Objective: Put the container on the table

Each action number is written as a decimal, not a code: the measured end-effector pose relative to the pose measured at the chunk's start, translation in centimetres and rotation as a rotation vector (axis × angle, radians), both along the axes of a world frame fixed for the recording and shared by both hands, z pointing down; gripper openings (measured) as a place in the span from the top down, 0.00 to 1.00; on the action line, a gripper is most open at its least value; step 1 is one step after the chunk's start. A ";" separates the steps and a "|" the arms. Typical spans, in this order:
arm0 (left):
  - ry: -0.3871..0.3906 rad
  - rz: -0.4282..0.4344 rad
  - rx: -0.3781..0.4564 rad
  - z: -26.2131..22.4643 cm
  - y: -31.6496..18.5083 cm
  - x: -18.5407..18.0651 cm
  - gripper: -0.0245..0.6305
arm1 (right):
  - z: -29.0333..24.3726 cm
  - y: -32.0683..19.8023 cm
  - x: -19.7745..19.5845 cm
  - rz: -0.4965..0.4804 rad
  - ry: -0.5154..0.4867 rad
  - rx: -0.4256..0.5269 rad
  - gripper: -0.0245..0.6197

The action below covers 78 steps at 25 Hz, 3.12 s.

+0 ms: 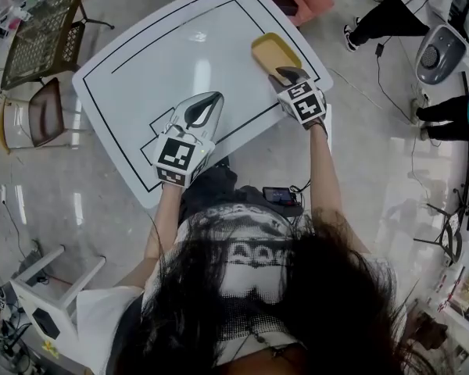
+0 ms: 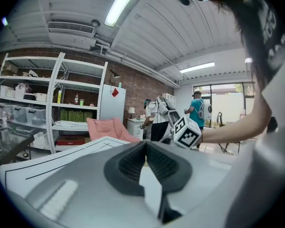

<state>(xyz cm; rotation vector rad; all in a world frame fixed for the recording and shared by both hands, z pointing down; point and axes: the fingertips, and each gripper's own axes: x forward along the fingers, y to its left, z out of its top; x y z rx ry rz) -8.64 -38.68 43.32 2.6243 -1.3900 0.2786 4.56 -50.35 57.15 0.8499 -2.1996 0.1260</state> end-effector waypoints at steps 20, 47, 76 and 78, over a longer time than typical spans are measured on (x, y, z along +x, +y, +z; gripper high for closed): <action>-0.029 -0.018 0.024 -1.0 9.7 4.3 0.96 | -10.8 17.9 1.0 -0.040 -0.255 0.180 0.89; -0.084 -0.044 0.031 -2.1 29.1 10.7 0.96 | -12.7 38.1 5.3 -0.093 -0.391 0.210 0.95; -0.051 -0.124 0.032 -3.0 36.1 -4.1 0.96 | -12.8 43.6 -8.8 -0.162 -0.362 0.158 0.96; -0.048 -0.123 0.033 -2.9 36.3 -4.4 0.96 | -12.9 43.7 -9.1 -0.162 -0.356 0.158 0.96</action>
